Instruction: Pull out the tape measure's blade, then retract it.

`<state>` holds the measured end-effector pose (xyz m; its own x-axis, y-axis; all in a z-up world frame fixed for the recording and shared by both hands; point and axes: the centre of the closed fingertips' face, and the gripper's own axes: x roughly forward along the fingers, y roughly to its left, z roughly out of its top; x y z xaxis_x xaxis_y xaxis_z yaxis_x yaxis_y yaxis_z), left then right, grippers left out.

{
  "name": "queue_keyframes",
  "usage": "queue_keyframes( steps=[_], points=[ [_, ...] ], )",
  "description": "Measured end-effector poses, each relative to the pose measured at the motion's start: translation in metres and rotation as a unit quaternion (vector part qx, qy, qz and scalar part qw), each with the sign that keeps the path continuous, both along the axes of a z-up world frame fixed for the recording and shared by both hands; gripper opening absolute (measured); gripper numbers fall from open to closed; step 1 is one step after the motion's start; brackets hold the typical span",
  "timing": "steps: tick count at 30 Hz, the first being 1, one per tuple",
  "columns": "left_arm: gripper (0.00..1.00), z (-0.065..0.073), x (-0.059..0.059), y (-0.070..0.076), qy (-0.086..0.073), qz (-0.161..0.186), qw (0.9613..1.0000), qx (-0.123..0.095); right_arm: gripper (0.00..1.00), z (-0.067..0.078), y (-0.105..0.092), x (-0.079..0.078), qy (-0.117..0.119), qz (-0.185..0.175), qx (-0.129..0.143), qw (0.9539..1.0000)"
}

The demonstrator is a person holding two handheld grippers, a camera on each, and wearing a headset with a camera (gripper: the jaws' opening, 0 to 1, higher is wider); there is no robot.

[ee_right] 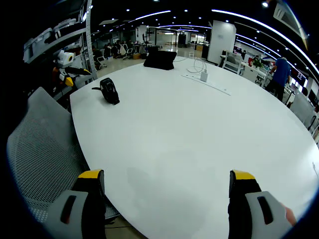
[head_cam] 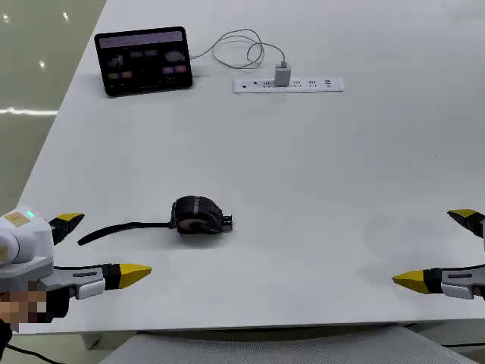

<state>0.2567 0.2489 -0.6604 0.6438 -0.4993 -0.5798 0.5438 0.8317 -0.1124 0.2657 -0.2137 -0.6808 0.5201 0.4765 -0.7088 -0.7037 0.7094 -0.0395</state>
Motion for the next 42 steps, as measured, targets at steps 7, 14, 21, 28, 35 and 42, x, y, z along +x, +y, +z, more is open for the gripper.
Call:
queue_keyframes(
  steps=[7, 14, 21, 28, 35, 42],
  points=[
    [1.00, -0.001, 0.000, 0.003, 0.000, 0.000, 1.0000, 0.004, 1.00, -0.004, -0.001, -0.001, 0.003, -0.005, 0.003, 1.0000],
    [1.00, -0.002, -0.001, 0.005, 0.000, 0.002, 1.0000, 0.006, 1.00, -0.006, -0.003, -0.003, 0.004, -0.007, 0.002, 1.0000],
    [1.00, -0.005, -0.002, 0.001, 0.001, -0.004, 1.0000, 0.006, 1.00, -0.006, -0.003, -0.003, 0.000, -0.008, -0.001, 1.0000],
    [1.00, -0.006, -0.001, 0.001, 0.000, -0.006, 0.9999, 0.008, 1.00, -0.005, -0.004, 0.000, -0.005, -0.007, -0.003, 1.0000],
    [1.00, -0.006, 0.000, 0.000, -0.002, -0.005, 1.0000, 0.005, 1.00, -0.006, -0.004, 0.000, -0.006, -0.004, -0.002, 1.0000],
    [1.00, -0.010, -0.002, -0.012, -0.011, -0.039, 0.9992, 0.000, 1.00, -0.007, 0.001, 0.004, -0.013, 0.005, 0.000, 0.9999]
  ],
)
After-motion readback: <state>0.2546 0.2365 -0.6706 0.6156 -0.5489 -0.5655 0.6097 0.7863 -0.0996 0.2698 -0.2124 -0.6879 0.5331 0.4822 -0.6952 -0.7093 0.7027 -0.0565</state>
